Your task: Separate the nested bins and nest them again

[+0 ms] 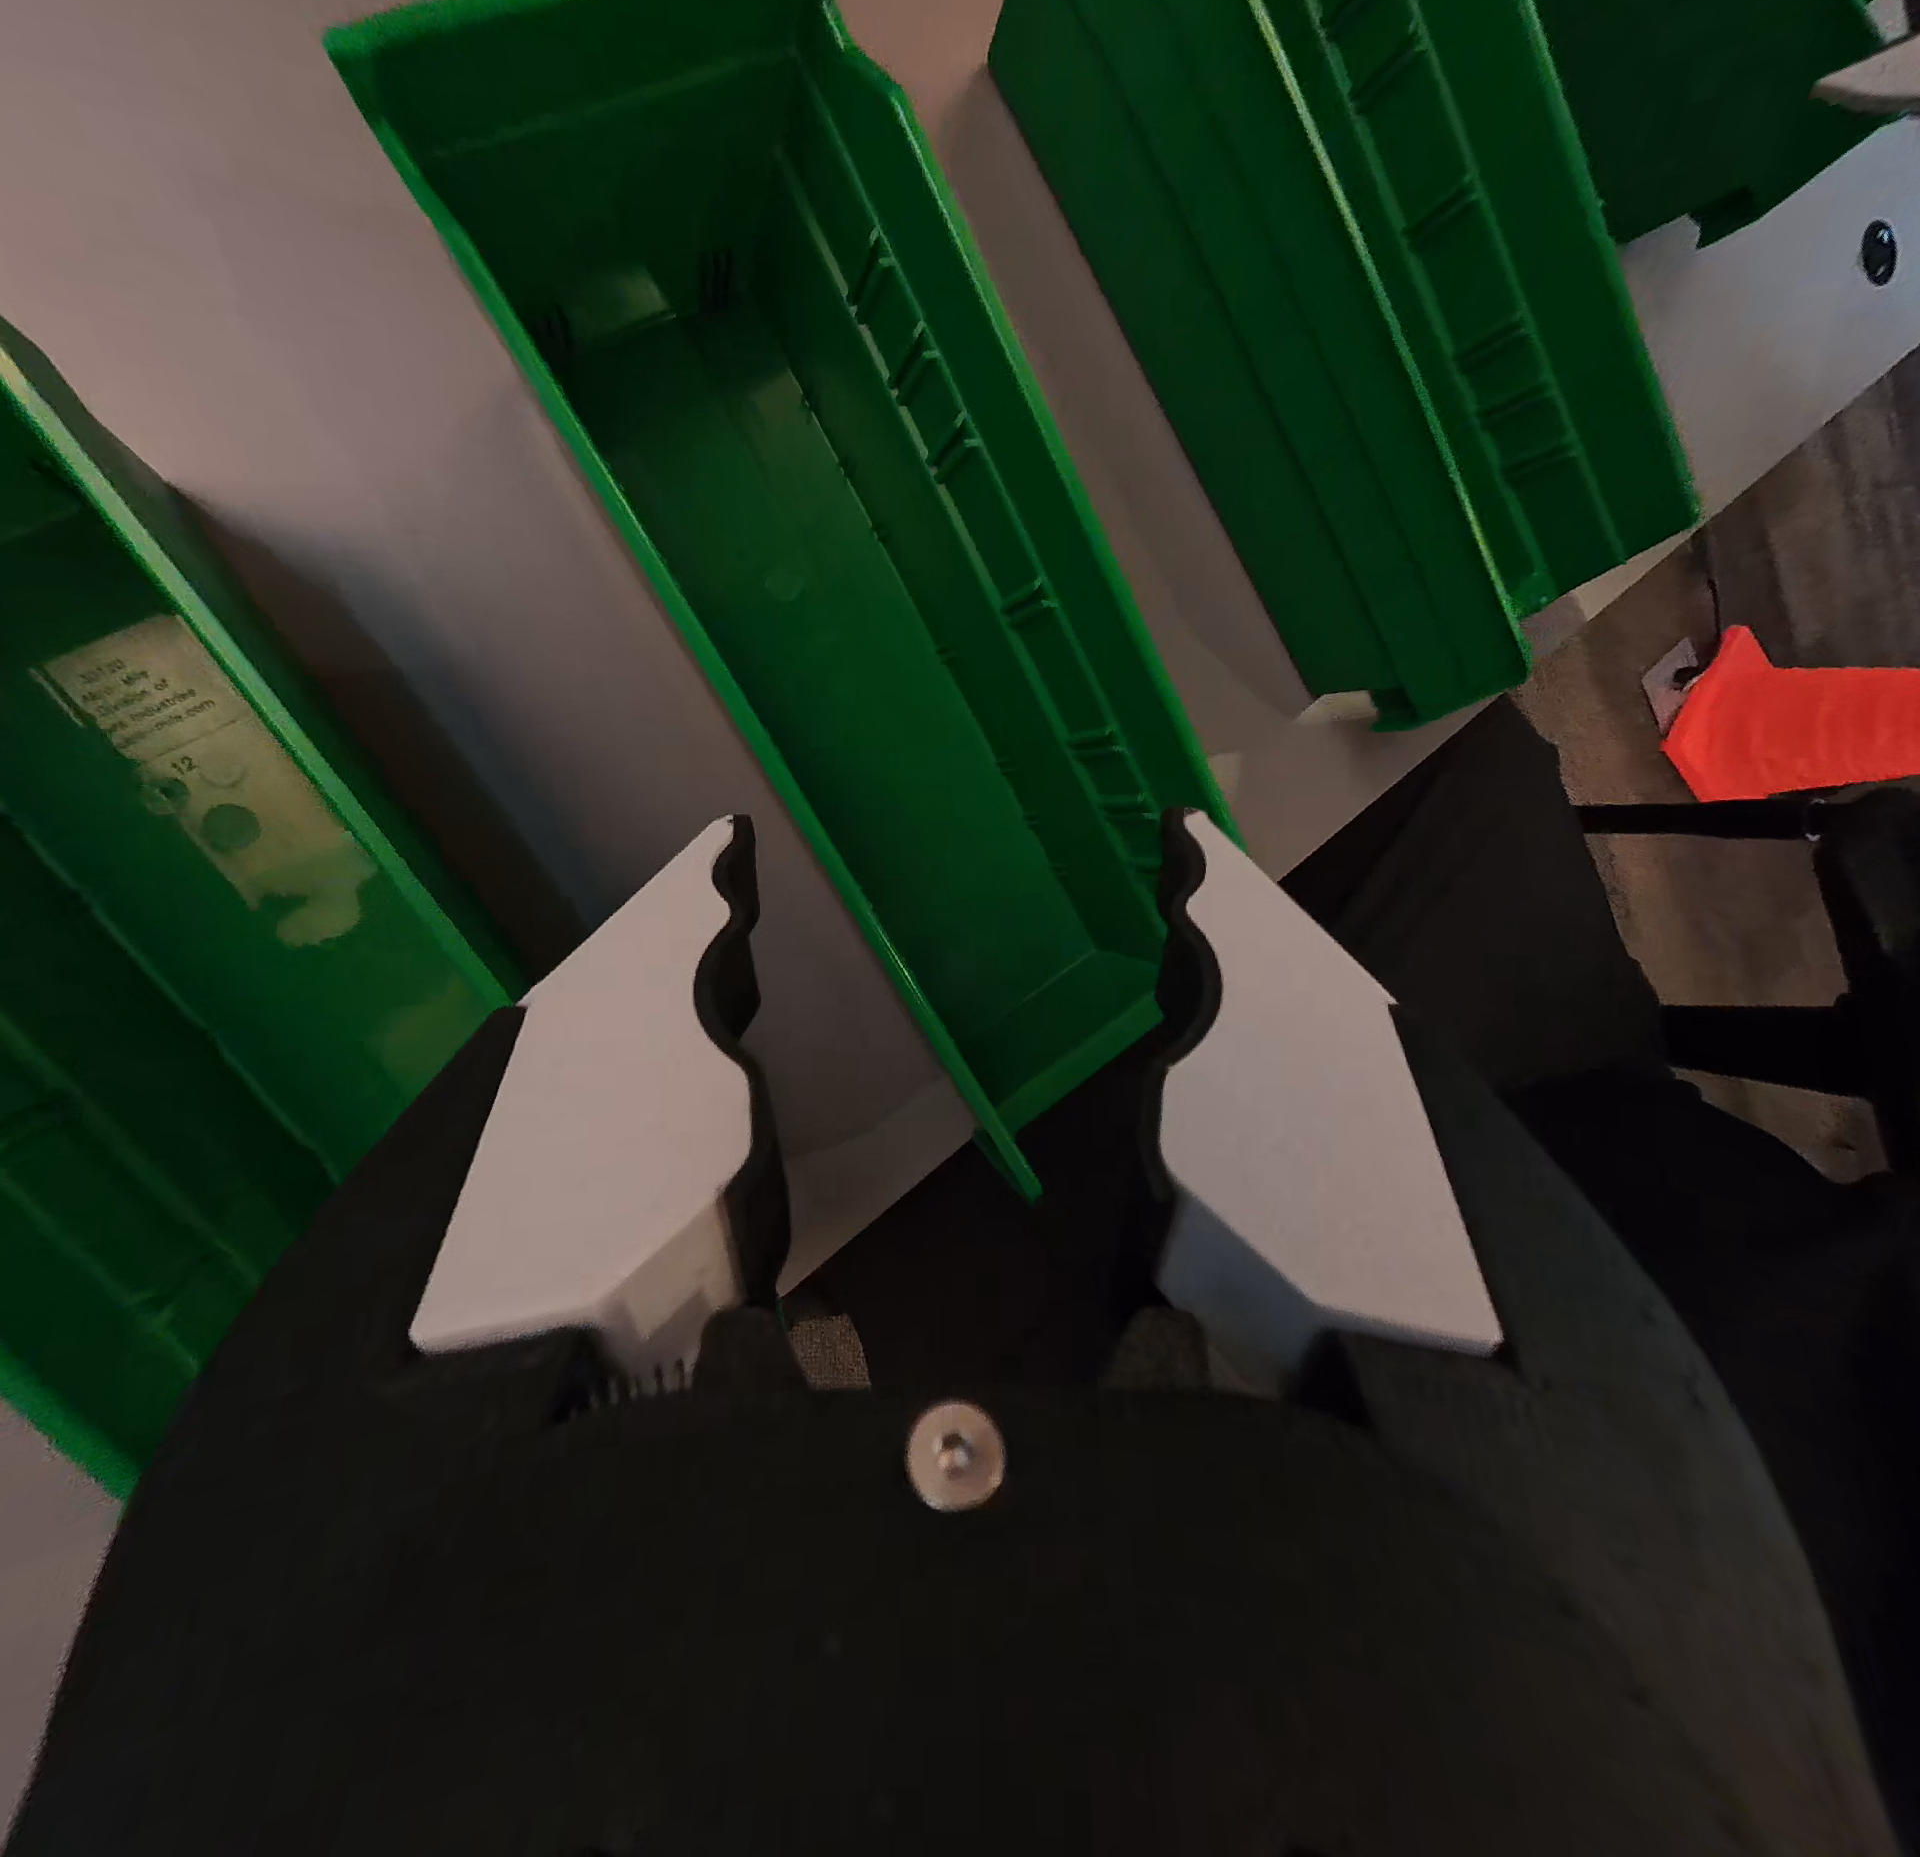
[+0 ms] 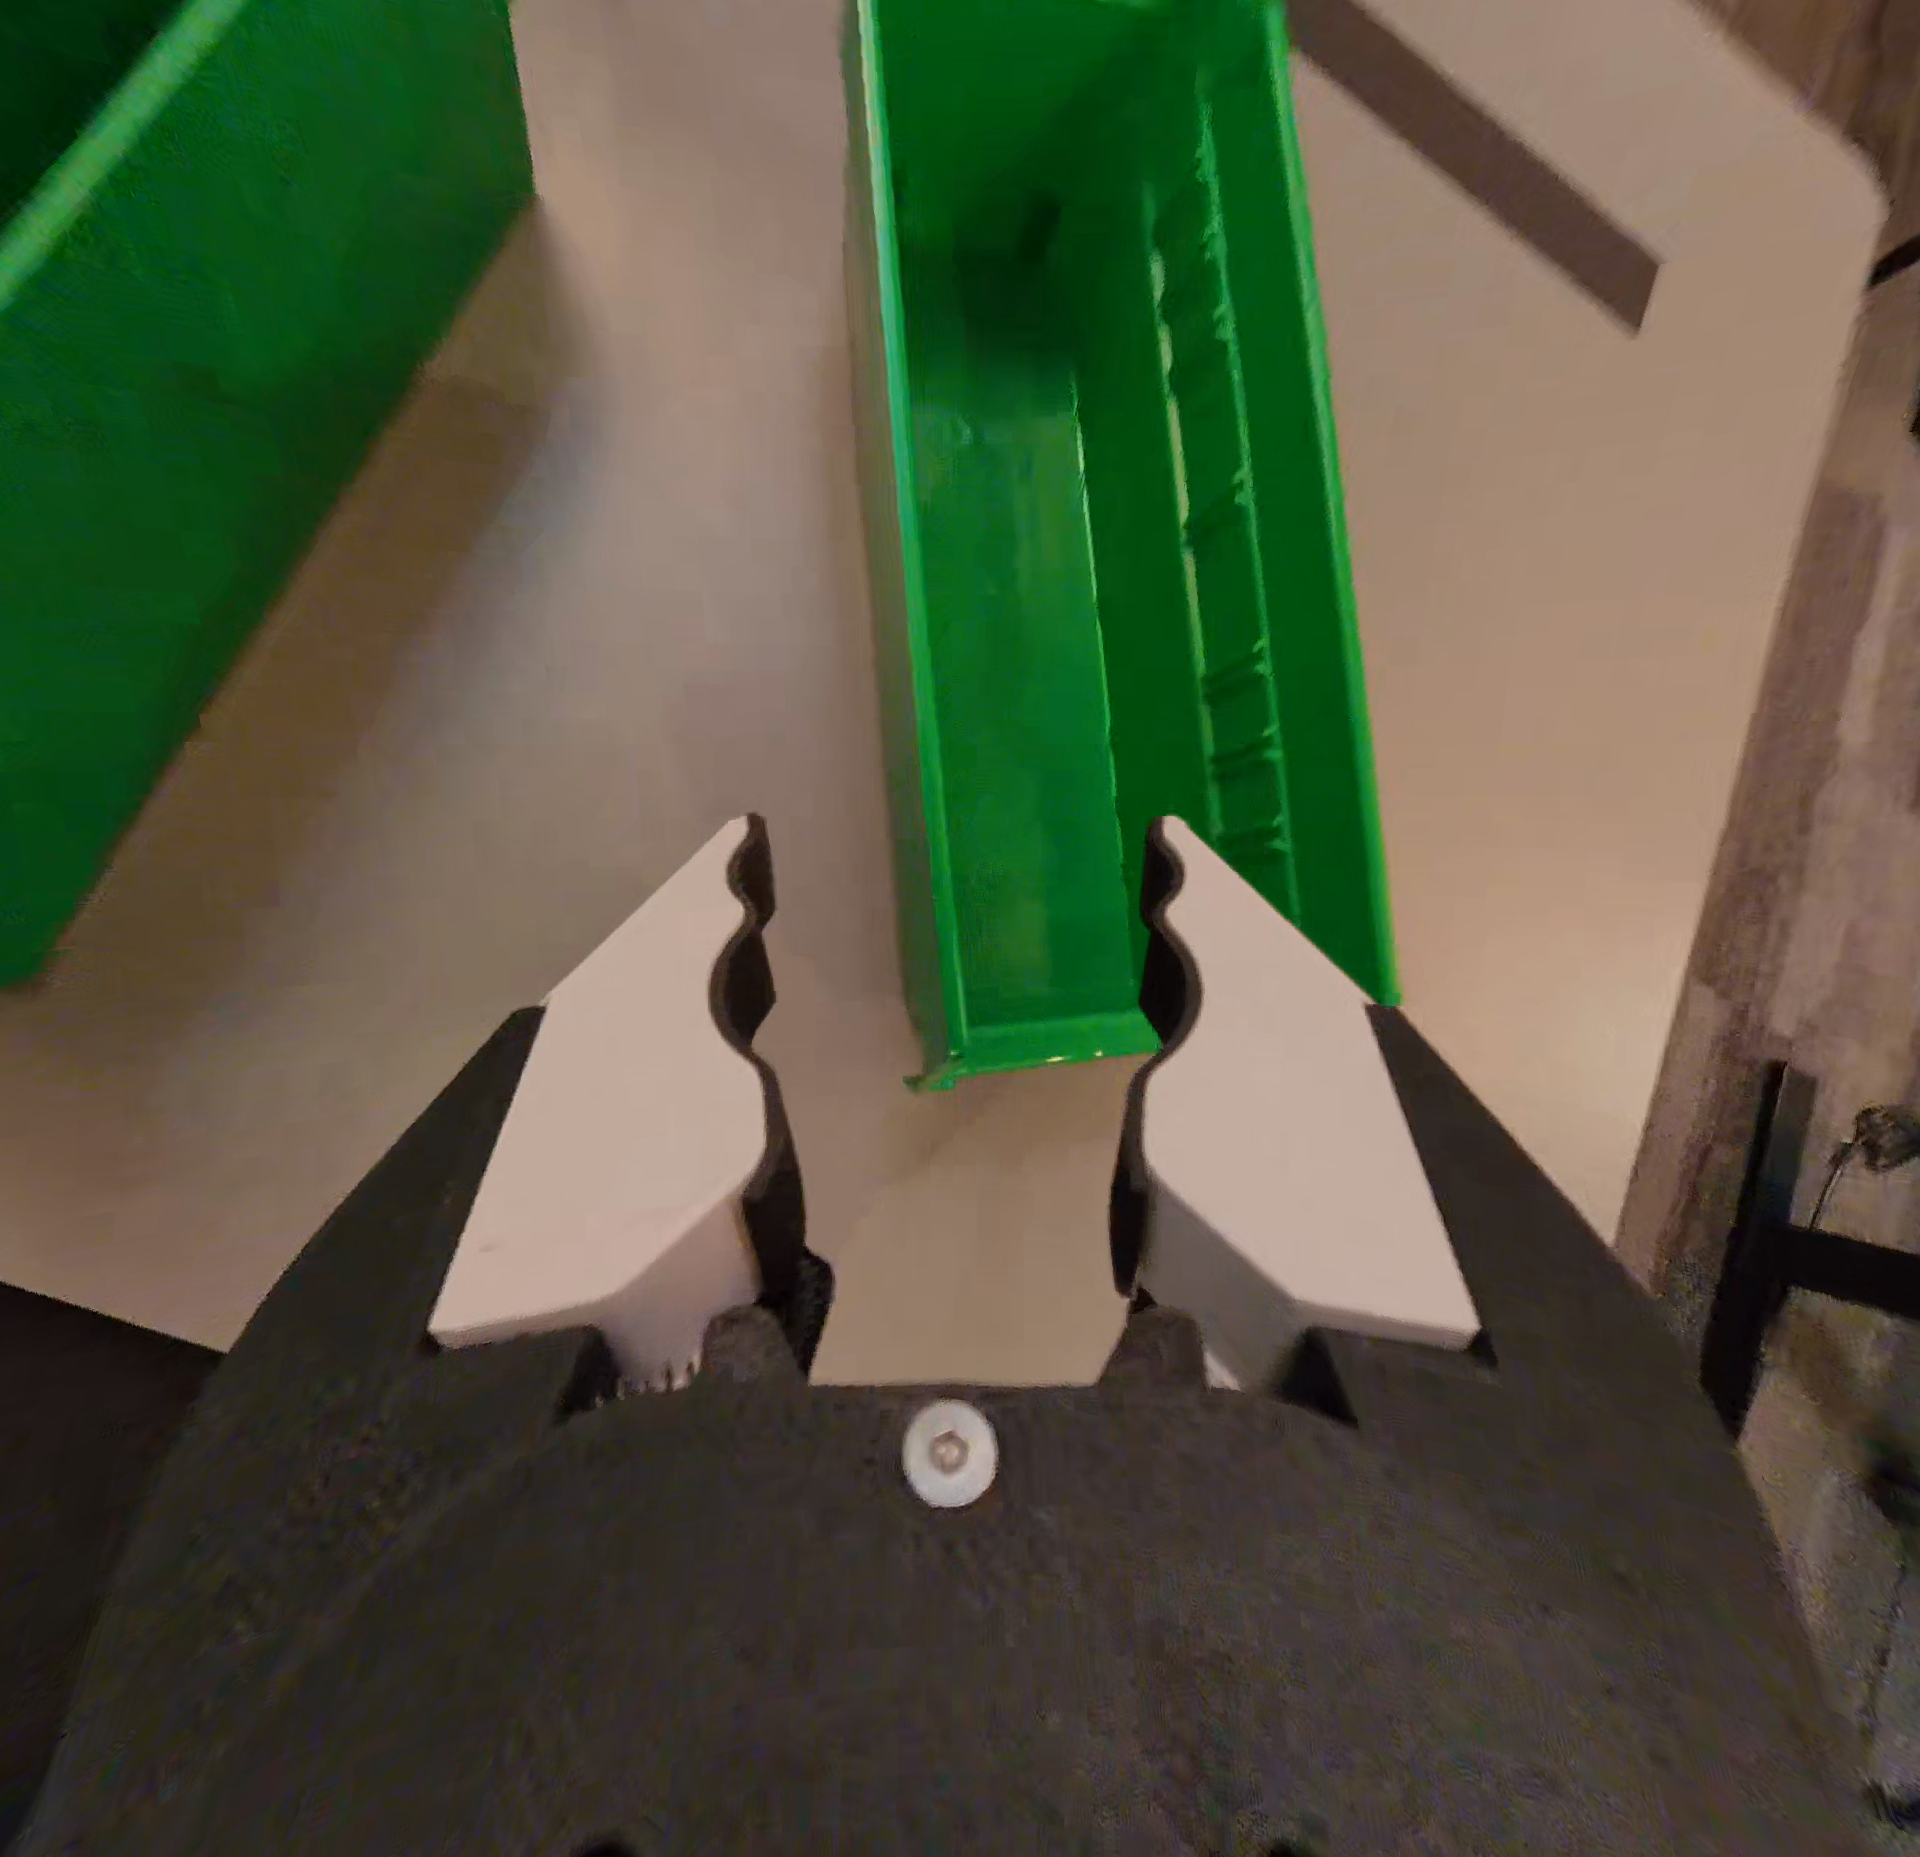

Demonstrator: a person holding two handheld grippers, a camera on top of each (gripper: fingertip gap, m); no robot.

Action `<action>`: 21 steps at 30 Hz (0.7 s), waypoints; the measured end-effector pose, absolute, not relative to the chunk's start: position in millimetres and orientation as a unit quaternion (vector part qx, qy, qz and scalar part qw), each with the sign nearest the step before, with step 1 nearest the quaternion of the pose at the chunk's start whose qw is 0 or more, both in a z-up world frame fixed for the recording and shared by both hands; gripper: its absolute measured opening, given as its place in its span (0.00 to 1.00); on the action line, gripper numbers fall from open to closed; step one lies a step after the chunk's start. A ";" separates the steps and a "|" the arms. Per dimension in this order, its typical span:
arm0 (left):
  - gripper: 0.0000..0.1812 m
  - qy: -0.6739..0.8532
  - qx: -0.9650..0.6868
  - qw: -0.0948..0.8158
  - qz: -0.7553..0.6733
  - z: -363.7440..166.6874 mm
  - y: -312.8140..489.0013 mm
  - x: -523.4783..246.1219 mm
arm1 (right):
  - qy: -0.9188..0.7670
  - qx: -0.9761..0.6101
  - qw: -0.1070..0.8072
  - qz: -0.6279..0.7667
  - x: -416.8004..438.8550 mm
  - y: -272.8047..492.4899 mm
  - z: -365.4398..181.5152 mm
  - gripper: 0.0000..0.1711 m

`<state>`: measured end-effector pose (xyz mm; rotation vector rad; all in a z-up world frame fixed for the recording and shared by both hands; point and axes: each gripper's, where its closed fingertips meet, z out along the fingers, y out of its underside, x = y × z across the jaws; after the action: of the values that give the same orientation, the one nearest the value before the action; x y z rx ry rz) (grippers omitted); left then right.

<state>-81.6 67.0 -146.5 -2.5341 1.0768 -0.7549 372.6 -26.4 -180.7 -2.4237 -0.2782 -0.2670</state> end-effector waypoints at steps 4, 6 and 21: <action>0.42 0.370 -0.878 0.153 -0.264 -139.8 68.5 -84.8 | -0.120 -0.946 0.277 -0.117 379.5 -35.7 -214.9 0.18; 0.42 0.369 -0.877 0.158 -0.263 -137.1 69.3 -86.6 | -0.130 -0.952 0.251 -0.121 374.1 -43.8 -226.2 0.15; 0.41 0.367 -0.871 0.176 -0.274 -122.4 70.7 -93.1 | -0.222 -0.948 0.218 -0.065 273.1 -76.1 -240.9 0.38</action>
<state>-93.1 70.7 -122.4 -2.4662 1.0400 -0.7763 273.1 -76.1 -240.9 -2.6252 -0.6153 -0.1792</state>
